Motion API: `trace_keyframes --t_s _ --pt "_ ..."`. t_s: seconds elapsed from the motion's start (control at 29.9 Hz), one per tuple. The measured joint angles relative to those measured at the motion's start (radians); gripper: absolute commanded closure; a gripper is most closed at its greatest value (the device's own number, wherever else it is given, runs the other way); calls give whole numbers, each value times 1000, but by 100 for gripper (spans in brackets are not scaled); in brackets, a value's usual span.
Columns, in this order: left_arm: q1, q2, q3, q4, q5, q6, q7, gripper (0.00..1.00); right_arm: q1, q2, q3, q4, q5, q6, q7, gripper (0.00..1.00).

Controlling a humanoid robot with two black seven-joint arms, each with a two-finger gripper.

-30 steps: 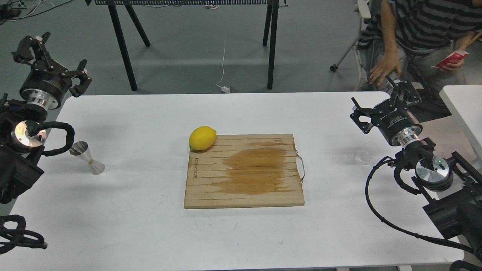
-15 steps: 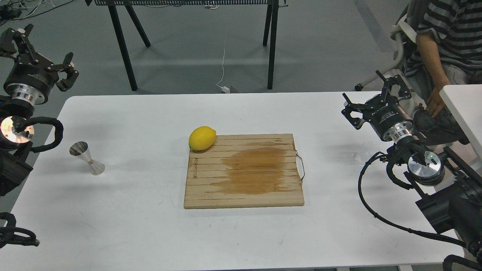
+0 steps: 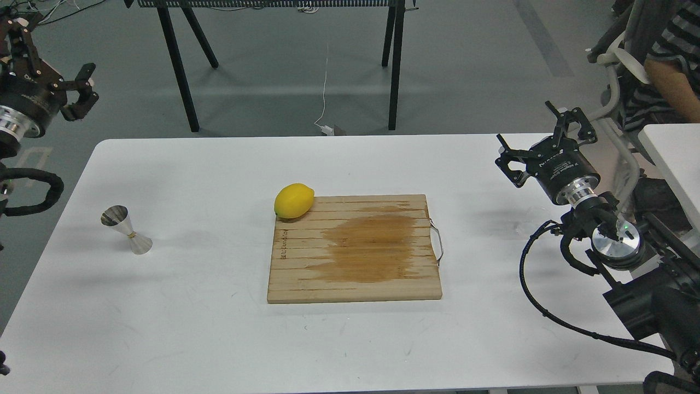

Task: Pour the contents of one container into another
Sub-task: 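Move the left gripper down toward the metal jigger on the table, then close the left gripper around the metal jigger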

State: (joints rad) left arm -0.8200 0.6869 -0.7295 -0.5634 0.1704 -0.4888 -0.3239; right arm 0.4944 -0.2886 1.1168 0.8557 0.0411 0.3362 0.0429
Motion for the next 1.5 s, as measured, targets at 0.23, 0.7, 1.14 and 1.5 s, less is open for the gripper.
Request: trace_keyframes --t_s 0.23,0.7,1.14,1.5 --pt "82 297 8 -445 148 0 -3 0 9 -8 0 0 0 4 -5 1" --pt "263 838 203 -1103 620 329 -6 0 54 -20 5 29 3 11 -11 1" --pt "264 994 567 -1187 983 560 -21 0 60 -30 15 23 2 9 -12 1" --pt "272 690 653 -895 1201 684 45 0 59 -29 21 28 3 3 -12 1"
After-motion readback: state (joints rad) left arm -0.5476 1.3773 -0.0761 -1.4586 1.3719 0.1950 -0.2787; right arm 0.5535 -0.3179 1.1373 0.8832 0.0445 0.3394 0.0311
